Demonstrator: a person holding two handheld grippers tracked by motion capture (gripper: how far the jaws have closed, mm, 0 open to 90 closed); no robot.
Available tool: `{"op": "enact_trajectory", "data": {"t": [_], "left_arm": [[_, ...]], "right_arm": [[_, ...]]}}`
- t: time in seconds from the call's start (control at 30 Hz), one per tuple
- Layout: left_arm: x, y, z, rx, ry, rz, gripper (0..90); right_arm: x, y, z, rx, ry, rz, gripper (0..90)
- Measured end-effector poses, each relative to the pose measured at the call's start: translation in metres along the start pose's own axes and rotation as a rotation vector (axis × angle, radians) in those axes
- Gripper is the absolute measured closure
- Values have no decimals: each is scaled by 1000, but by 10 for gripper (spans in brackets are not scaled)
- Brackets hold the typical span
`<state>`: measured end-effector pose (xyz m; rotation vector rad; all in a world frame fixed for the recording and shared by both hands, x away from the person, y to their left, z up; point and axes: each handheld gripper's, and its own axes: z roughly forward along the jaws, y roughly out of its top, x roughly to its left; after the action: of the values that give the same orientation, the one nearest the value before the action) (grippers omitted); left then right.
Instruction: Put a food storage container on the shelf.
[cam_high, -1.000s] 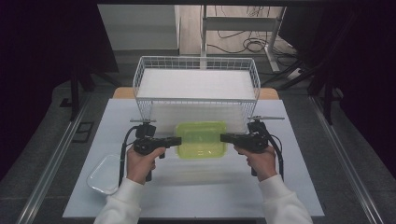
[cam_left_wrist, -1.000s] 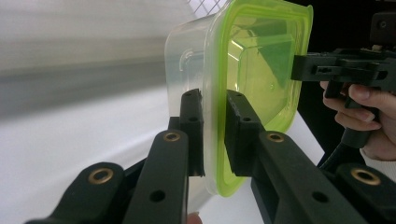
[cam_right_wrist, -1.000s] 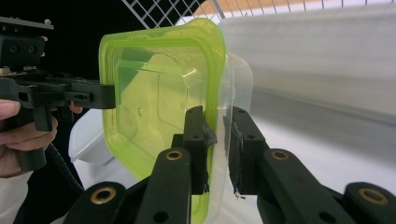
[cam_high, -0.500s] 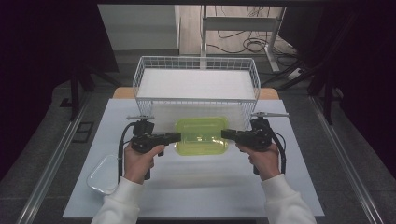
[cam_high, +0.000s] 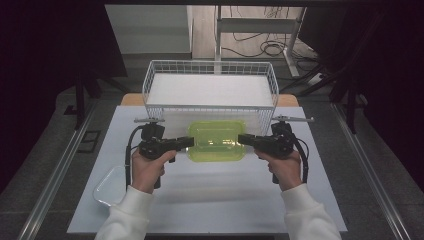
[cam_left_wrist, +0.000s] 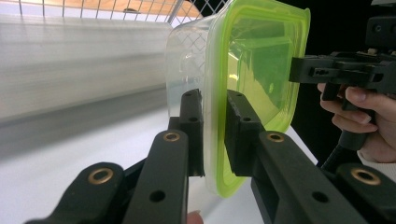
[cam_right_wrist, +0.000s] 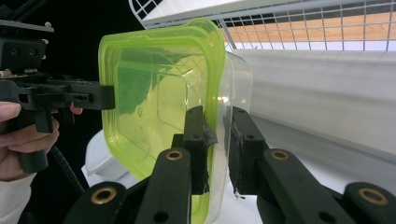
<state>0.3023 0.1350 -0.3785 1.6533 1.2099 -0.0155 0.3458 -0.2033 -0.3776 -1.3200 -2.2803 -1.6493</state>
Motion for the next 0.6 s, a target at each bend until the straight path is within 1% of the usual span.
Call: {"op": "enact_trajectory", "data": {"t": [0.17, 0.3, 0.6], "left_arm": [[-4, 6, -3, -1, -4, 17, 793], [-5, 11, -5, 0, -4, 25, 793], [-5, 21, -6, -5, -2, 26, 794]], "right_arm": [[2, 4, -4, -13, 10, -1, 780], [4, 9, -5, -17, 7, -4, 780], [5, 18, -4, -24, 8, -2, 780]]}}
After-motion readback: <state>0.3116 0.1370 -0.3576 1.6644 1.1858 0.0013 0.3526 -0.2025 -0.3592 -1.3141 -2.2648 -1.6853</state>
